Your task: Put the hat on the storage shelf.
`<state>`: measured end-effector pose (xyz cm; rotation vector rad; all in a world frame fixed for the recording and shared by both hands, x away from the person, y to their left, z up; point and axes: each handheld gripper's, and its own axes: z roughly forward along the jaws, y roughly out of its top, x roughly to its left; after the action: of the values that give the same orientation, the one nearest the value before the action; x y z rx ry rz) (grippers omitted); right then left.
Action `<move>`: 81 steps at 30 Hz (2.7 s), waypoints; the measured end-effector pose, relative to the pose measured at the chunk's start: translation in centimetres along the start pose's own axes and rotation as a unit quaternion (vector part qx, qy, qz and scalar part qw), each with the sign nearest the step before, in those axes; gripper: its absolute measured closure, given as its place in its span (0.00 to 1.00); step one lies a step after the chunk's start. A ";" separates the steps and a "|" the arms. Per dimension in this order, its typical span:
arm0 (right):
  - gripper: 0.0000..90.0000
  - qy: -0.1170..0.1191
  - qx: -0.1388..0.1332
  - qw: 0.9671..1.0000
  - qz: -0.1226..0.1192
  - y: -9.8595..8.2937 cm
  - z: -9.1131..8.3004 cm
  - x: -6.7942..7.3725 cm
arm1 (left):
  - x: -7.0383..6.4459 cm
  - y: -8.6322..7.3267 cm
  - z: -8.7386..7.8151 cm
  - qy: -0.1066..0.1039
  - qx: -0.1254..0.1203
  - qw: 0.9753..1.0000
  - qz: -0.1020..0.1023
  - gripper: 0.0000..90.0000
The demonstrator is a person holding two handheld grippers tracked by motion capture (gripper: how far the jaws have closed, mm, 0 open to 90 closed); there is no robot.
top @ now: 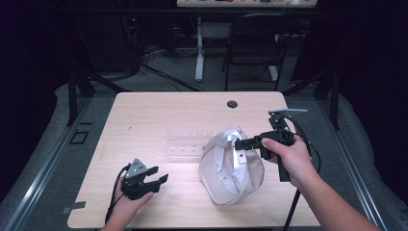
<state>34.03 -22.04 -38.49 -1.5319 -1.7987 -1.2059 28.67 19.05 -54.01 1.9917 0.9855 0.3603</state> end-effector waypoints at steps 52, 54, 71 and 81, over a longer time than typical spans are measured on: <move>0.91 0.046 -0.041 0.998 -0.016 4.7 1.1 4.7 | -8.2 6.1 1.6 -0.084 -0.061 0.992 0.069 0.51; 0.91 0.047 -0.044 0.998 -0.014 4.9 1.2 4.8 | -8.8 6.4 1.7 -0.090 -0.060 0.991 0.079 0.49; 0.91 0.054 -0.050 0.997 -0.015 5.4 1.6 5.2 | -13.6 7.3 5.1 -0.029 -0.019 0.987 0.156 0.47; 0.91 0.053 -0.050 0.997 -0.016 5.3 1.5 5.2 | -13.0 7.3 4.9 -0.002 -0.006 0.986 0.165 0.80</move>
<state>37.96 -18.13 -33.34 -1.4672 -1.7241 -1.3850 26.74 4.07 -49.65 2.1444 0.6470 0.5411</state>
